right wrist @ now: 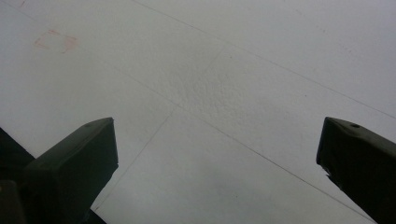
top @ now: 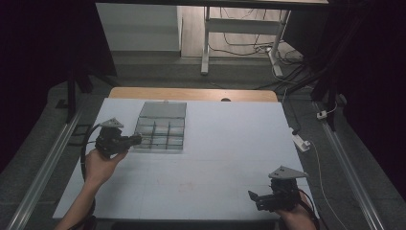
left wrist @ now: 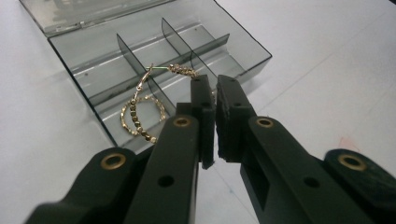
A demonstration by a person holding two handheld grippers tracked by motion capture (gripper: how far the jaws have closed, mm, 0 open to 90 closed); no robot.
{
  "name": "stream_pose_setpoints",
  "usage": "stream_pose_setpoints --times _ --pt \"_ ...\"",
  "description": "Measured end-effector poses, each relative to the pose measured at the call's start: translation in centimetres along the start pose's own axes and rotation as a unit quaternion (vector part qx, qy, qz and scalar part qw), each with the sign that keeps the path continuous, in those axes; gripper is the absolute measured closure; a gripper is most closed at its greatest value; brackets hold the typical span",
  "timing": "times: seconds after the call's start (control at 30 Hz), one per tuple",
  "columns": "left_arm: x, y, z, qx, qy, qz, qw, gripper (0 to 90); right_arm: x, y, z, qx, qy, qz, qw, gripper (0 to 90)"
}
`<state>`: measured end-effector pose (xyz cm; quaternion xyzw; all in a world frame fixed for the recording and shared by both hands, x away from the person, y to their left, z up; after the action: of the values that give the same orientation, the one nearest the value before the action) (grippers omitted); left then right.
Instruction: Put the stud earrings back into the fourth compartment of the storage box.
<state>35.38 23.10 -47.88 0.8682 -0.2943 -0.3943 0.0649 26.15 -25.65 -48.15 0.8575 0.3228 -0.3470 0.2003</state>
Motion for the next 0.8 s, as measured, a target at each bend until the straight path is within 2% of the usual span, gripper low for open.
stream_pose_setpoints --times 0.2,0.63,0.8 --pt "1.0 -0.3 -0.8 -0.008 -0.001 0.002 1.0000 85.9 0.0 0.0 0.0 0.000 0.000 0.000 1.0000 0.0" --pt "2.8 -1.7 -1.8 -0.025 -0.013 -0.014 0.9995 85.9 0.0 0.0 0.0 -0.001 -0.003 -0.001 1.0000 0.0" --pt "3.3 -1.9 -1.7 -0.023 -0.017 -0.023 0.9993 85.9 0.0 0.0 0.0 -0.001 -0.003 0.000 1.0000 0.0"
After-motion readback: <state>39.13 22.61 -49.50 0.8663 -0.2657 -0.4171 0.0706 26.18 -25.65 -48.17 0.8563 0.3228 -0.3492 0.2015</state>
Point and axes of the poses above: each handheld gripper's, and its own axes: x roughly forward along the jaws, z roughly out of its underside, y roughly to its right, the point moved 3 cm from there along x, roughly forward along the jaws, and after that the axes turned 10 degrees about -x, right-handed, at the moved point
